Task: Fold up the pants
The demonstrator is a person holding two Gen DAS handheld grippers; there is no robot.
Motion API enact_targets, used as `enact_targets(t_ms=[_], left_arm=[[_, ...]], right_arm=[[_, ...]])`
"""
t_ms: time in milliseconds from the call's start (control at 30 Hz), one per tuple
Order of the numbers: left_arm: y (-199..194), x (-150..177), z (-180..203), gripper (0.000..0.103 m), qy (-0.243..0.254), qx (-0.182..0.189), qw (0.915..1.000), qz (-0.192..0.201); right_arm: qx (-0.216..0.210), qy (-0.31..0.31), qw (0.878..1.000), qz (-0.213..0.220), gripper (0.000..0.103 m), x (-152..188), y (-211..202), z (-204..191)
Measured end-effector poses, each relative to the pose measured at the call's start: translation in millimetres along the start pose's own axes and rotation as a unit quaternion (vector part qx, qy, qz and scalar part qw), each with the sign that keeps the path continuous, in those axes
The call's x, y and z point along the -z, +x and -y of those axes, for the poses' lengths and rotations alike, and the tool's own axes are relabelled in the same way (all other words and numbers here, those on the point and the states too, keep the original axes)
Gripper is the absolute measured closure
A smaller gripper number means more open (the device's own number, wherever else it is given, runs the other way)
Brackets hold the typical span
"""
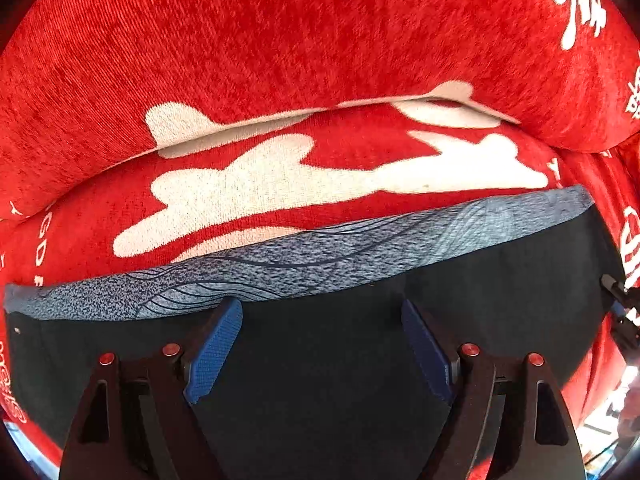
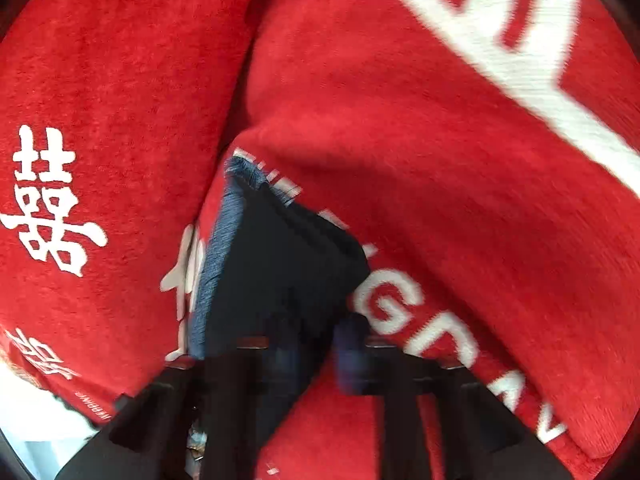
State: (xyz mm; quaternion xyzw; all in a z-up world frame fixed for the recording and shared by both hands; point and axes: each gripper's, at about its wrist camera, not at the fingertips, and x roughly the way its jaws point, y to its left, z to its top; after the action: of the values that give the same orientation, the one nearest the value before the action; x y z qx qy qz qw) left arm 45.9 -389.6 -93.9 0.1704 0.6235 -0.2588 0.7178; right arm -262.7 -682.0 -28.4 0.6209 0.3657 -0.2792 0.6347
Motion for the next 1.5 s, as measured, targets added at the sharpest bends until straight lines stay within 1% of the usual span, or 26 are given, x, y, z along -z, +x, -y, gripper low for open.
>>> enact_targets(t_ms=[67,133,167,200,233,267,300,400,500,567,667,700,800,900,933,1033,1067,1100,1133,1167,1233,1267,1333,1400,1433,1500], left_arm=[[-0.5,-1.9,6.4,0.021,-0.001,0.008,1.0000,0.001],[4.0,0.1,6.7,0.021,0.009,-0.018,0.9998,-0.003],[10.4,1.1,4.4,0.021,0.009,-0.034,0.9993,-0.015],[8.6,2.4,0.8,0.021,0.005,-0.030,0.9995,-0.013],[3.9,2.8,-2.5,0.021,0.002,-0.027,0.9996,-0.009],[-4.9,5.0,-8.8,0.021,0.003,-0.022,0.9997,-0.002],[-10.5,7.5,-13.8,0.021,0.005,-0.023,0.9997,0.003],[-29.5,20.0,-41.8,0.021,0.008,-0.030,0.9995,0.010],[-48.8,41.0,-87.3,0.021,-0.017,-0.032,0.9993,0.010],[-55.8,57.9,-122.6,0.021,-0.035,-0.032,0.9988,0.009],[-68.9,82.4,-177.1,0.021,-0.051,-0.044,0.9977,0.014],[-72.8,92.0,-196.1,0.021,-0.053,-0.044,0.9975,0.016],[-79.8,113.3,-247.4,0.021,-0.065,-0.044,0.9967,0.020],[-87.3,129.9,-300.4,0.021,-0.079,-0.046,0.9956,0.021],[-90.6,134.2,-317.7,0.021,-0.084,-0.046,0.9951,0.025],[-99.9,147.6,-380.8,0.021,-0.104,-0.042,0.9931,0.035],[-97.7,150.9,-399.2,0.021,-0.113,-0.030,0.9926,0.034],[-93.7,152.3,-411.3,0.021,-0.119,-0.019,0.9923,0.031],[-90.1,155.4,-423.0,0.021,-0.124,-0.007,0.9919,0.028],[-83.9,159.1,-438.9,0.021,-0.129,0.018,0.9912,0.024],[-74.5,162.6,-454.8,0.021,-0.133,0.052,0.9895,0.019],[-69.4,164.5,-461.0,0.021,-0.135,0.070,0.9882,0.018],[-56.1,167.0,-469.4,0.021,-0.136,0.112,0.9843,0.014],[-49.9,168.2,-471.5,0.021,-0.130,0.135,0.9822,0.016],[-47.3,169.2,-469.5,0.021,-0.127,0.143,0.9813,0.019],[-41.4,170.9,-468.4,0.021,-0.124,0.165,0.9783,0.021]], right_arm=[[0.003,-0.050,0.999,0.013,0.090,3.8,-18.1,-19.7],[0.036,-0.098,0.995,0.010,0.090,6.9,-23.8,-27.9],[0.063,-0.101,0.993,-0.003,0.087,6.2,-18.7,-24.1],[0.105,-0.102,0.989,-0.016,0.072,3.9,-10.3,-19.0],[0.142,-0.103,0.984,-0.012,0.054,3.3,-9.8,-17.2],[0.169,-0.103,0.980,0.002,0.050,4.1,-15.0,-19.0],[0.171,-0.102,0.980,0.017,0.050,6.3,-22.7,-22.2],[0.171,-0.115,0.978,0.024,0.050,23.2,-38.1,-38.3],[0.172,-0.186,0.967,0.011,0.050,58.6,-38.8,-75.5],[0.167,-0.246,0.955,-0.012,0.050,89.8,-25.9,-106.0],[0.146,-0.332,0.929,-0.068,0.050,145.3,9.0,-157.1],[0.137,-0.359,0.919,-0.087,0.050,164.7,23.2,-175.2],[0.105,-0.443,0.877,-0.155,0.050,244.2,79.9,-237.8],[0.085,-0.501,0.839,-0.197,0.050,309.9,129.2,-286.6],[0.078,-0.526,0.819,-0.213,0.050,339.8,152.6,-308.9],[0.061,-0.579,0.771,-0.259,0.050,401.5,210.4,-355.5],[0.051,-0.594,0.753,-0.280,0.050,424.6,233.4,-370.7],[0.044,-0.603,0.740,-0.295,0.050,436.3,257.5,-379.1],[0.041,-0.616,0.723,-0.311,0.050,457.1,278.5,-391.2],[0.040,-0.630,0.703,-0.327,0.050,477.3,298.7,-401.0],[0.059,-0.662,0.663,-0.345,0.050,512.7,335.4,-413.6],[0.070,-0.672,0.647,-0.352,0.050,522.5,351.4,-413.8],[0.087,-0.682,0.627,-0.365,0.050,541.8,379.7,-418.5],[0.099,-0.695,0.610,-0.367,0.050,556.7,400.4,-424.6],[0.108,-0.702,0.598,-0.372,0.050,563.3,412.9,-425.3],[0.126,-0.706,0.588,-0.376,0.050,566.2,430.9,-424.9]])
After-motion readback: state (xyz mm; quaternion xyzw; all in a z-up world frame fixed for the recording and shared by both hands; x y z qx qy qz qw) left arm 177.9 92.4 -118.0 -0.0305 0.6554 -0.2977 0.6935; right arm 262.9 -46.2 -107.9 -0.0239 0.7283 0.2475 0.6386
